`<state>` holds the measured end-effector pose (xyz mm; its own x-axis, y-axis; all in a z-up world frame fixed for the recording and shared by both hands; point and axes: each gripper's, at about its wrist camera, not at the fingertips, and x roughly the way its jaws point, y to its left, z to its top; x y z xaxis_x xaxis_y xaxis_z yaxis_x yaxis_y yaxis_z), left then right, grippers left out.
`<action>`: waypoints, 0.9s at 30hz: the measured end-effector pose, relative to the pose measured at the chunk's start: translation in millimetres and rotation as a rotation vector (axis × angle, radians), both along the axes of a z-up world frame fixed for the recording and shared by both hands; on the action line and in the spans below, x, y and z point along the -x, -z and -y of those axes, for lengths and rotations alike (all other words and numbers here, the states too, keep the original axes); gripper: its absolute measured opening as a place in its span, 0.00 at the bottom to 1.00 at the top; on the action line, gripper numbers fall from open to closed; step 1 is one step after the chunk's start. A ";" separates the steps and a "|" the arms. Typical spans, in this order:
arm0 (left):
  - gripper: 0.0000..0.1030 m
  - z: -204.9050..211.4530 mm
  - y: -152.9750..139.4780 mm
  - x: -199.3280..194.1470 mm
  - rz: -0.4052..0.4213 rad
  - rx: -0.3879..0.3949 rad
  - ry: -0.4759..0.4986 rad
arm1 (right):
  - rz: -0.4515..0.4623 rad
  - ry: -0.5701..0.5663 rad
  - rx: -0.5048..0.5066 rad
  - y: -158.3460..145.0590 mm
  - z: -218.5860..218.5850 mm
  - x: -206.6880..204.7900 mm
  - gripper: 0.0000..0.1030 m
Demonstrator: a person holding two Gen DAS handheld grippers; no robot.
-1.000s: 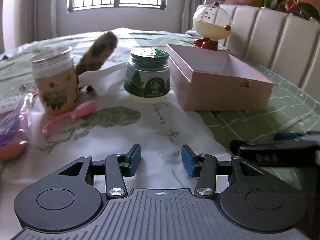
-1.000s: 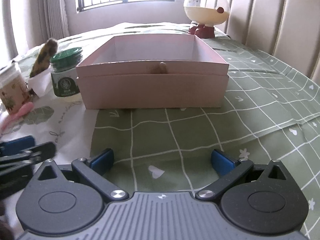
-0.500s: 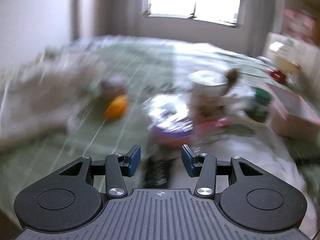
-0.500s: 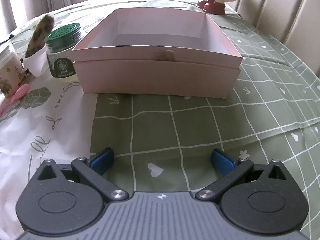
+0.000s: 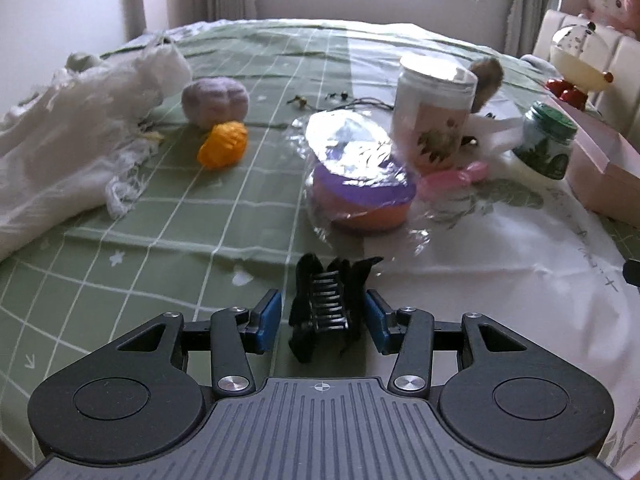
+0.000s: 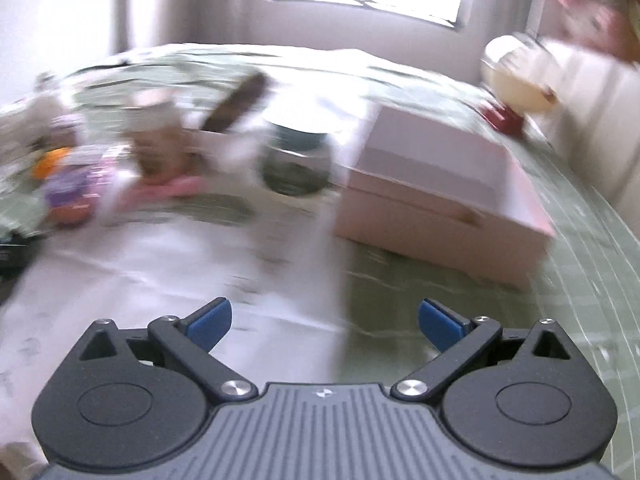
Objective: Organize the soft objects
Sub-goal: 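Turn toward the bed and grasp the black hair clip with the left tool, then grasp the purple item in a clear plastic bag with the right tool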
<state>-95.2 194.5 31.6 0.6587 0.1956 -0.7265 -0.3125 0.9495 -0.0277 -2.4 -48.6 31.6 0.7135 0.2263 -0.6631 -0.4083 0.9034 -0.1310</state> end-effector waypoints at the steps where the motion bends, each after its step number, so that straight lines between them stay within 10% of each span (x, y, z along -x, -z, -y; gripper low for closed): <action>1: 0.49 -1.5 1.0 0.6 0.005 0.006 0.002 | 0.007 -0.032 -0.008 -2.3 -8.2 2.8 0.97; 10: 0.39 -25.4 -4.8 17.1 0.042 0.032 0.018 | -0.011 -0.217 -0.124 -30.4 -90.8 -2.8 0.97; 27: 0.38 -91.3 -15.5 64.6 0.060 0.154 -0.074 | -0.061 -0.250 0.040 12.9 -261.3 -52.6 0.90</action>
